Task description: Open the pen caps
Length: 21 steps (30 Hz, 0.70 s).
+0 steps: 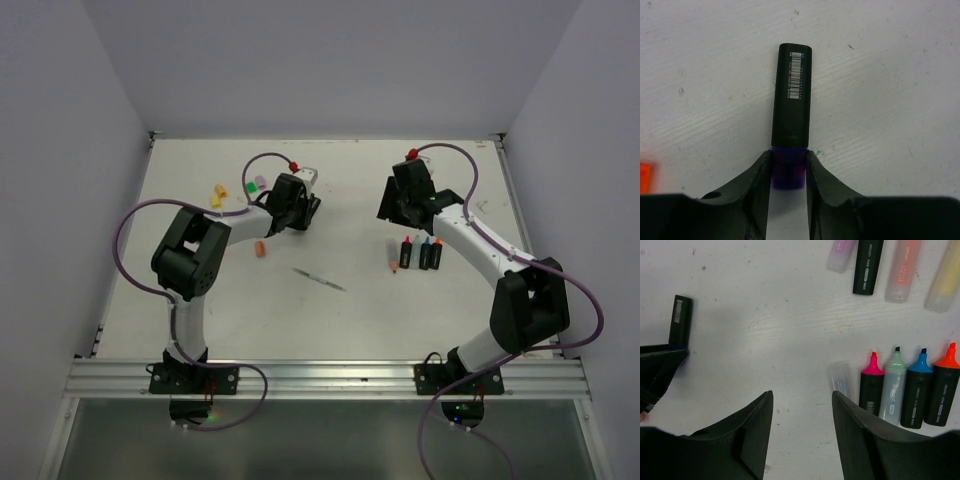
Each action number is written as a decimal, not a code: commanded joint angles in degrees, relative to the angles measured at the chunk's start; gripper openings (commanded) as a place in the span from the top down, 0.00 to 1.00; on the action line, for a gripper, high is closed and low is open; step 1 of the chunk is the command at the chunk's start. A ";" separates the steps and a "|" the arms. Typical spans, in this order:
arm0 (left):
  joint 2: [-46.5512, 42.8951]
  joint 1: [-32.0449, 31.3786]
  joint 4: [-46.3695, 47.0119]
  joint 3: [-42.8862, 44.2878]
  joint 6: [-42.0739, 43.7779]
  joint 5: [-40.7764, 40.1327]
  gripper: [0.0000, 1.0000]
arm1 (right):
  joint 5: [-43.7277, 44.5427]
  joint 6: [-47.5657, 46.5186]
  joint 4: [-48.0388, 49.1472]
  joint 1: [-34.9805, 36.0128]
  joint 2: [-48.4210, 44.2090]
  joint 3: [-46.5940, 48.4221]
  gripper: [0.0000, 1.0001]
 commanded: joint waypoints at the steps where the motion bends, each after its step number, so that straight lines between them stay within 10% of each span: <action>1: 1.72 -0.60 -3.70 -0.08 1.15 -1.92 0.87 | -1.02 -0.43 2.17 -0.29 -1.66 -0.18 0.46; 3: 1.02 -0.60 -3.09 -1.22 1.07 -1.92 1.00 | -3.64 -0.17 3.31 -0.29 -0.95 -0.09 0.46; 21: -21.75 -1.74 18.97 -18.36 -15.72 21.72 1.00 | -28.97 10.81 29.05 -0.02 -0.42 -8.70 0.50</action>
